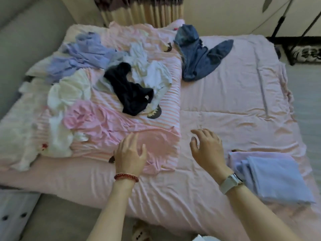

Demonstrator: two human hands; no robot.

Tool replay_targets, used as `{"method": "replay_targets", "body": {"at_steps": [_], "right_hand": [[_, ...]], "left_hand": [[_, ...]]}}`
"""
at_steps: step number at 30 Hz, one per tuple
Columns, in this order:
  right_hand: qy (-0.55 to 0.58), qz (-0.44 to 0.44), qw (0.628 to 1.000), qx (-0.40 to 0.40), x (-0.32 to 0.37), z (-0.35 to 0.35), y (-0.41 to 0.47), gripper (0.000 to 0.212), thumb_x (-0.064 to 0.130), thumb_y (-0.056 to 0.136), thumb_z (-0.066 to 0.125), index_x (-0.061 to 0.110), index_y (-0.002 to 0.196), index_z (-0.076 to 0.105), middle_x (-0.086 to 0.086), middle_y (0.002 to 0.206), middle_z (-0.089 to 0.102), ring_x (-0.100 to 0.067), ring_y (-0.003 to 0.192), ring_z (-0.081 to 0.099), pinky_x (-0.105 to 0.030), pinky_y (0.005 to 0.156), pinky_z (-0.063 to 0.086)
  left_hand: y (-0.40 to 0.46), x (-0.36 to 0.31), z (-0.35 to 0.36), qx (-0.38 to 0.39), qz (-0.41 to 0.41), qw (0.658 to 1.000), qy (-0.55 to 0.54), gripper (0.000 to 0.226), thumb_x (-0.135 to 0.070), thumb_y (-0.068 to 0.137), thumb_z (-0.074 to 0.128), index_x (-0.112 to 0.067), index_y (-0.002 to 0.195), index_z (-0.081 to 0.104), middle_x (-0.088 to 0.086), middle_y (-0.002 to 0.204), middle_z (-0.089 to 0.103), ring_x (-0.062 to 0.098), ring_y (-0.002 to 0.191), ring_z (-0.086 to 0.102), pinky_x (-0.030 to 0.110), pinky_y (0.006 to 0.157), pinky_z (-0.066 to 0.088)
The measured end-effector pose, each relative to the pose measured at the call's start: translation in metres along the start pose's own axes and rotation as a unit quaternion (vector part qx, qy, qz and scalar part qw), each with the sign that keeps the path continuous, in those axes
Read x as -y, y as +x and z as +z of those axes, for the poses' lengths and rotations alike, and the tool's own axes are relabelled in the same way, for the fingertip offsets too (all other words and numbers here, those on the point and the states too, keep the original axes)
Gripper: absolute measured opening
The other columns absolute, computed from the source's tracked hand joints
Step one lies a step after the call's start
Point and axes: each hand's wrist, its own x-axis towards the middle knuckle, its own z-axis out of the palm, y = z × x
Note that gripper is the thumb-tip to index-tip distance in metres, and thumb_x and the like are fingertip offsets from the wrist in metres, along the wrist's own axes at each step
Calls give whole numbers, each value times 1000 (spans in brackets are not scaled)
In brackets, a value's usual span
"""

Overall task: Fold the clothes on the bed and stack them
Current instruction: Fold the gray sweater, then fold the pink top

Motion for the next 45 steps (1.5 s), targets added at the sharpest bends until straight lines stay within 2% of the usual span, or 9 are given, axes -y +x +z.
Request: {"method": "replay_targets", "body": {"at_steps": [7, 11, 16, 25, 36, 38, 40, 42, 45], "right_hand": [[8, -35, 986, 161, 162, 114, -50, 44, 30, 87, 35, 15, 120, 60, -6, 120, 61, -30, 115, 52, -40, 97, 35], [-1, -58, 970, 236, 215, 163, -59, 46, 33, 90, 34, 18, 131, 50, -3, 131, 54, -25, 124, 45, -36, 102, 30], [-27, -59, 963, 261, 239, 208, -37, 42, 20, 93, 45, 18, 135, 45, -5, 130, 53, -28, 121, 45, -36, 100, 31], [-45, -75, 943, 321, 235, 290, 73, 44, 22, 97, 39, 20, 141, 35, -4, 142, 42, -23, 126, 43, -33, 100, 37], [-10, -183, 924, 337, 285, 410, 188, 45, 19, 98, 36, 20, 142, 33, 0, 141, 40, -19, 125, 42, -30, 86, 44], [11, -163, 925, 343, 287, 424, 190, 46, 20, 98, 38, 20, 143, 31, 1, 142, 38, -19, 125, 43, -31, 84, 45], [39, -136, 930, 340, 285, 433, 188, 49, 20, 97, 41, 18, 144, 29, -2, 142, 37, -20, 125, 43, -34, 86, 46], [75, -106, 936, 327, 276, 436, 182, 54, 22, 95, 45, 17, 145, 26, -4, 143, 36, -20, 124, 44, -32, 86, 46], [120, -72, 929, 343, 261, 433, 167, 65, 24, 92, 50, 18, 148, 18, -3, 148, 30, -19, 129, 38, -28, 95, 39]], "left_hand": [[-50, 196, -76, 10, -175, 984, -18, 41, -12, 81, 66, -2, 120, 60, 19, 119, 62, 36, 110, 58, 44, 95, 43], [-50, 262, -96, 60, -223, 973, -12, 44, -18, 87, 59, -7, 129, 53, 14, 128, 56, 30, 119, 51, 37, 100, 37], [-27, 304, -88, 93, -216, 971, -34, 46, -22, 91, 54, -12, 135, 46, 9, 135, 50, 24, 123, 46, 31, 102, 33], [78, 334, -19, 150, -199, 967, -44, 38, -19, 91, 51, -17, 129, 50, 2, 135, 45, 20, 123, 43, 28, 96, 36], [226, 404, 36, 142, -135, 966, 169, 61, -30, 92, 50, -19, 146, 23, 2, 153, 22, 23, 139, 17, 40, 104, 26], [239, 414, 48, 155, -131, 957, 207, 48, -32, 94, 46, -21, 140, 35, 0, 143, 39, 21, 135, 24, 39, 103, 21], [242, 419, 53, 129, -123, 970, 166, 27, -29, 97, 42, -19, 117, 58, -1, 115, 62, 18, 118, 46, 34, 99, 20], [231, 418, 49, 83, -134, 988, 0, 21, -18, 97, 45, -9, 99, 64, 4, 90, 67, 23, 90, 59, 27, 89, 28], [188, 410, 34, 31, -174, 969, -173, 16, -11, 93, 49, -1, 93, 62, 1, 76, 60, 15, 70, 51, 20, 63, 31]]}}
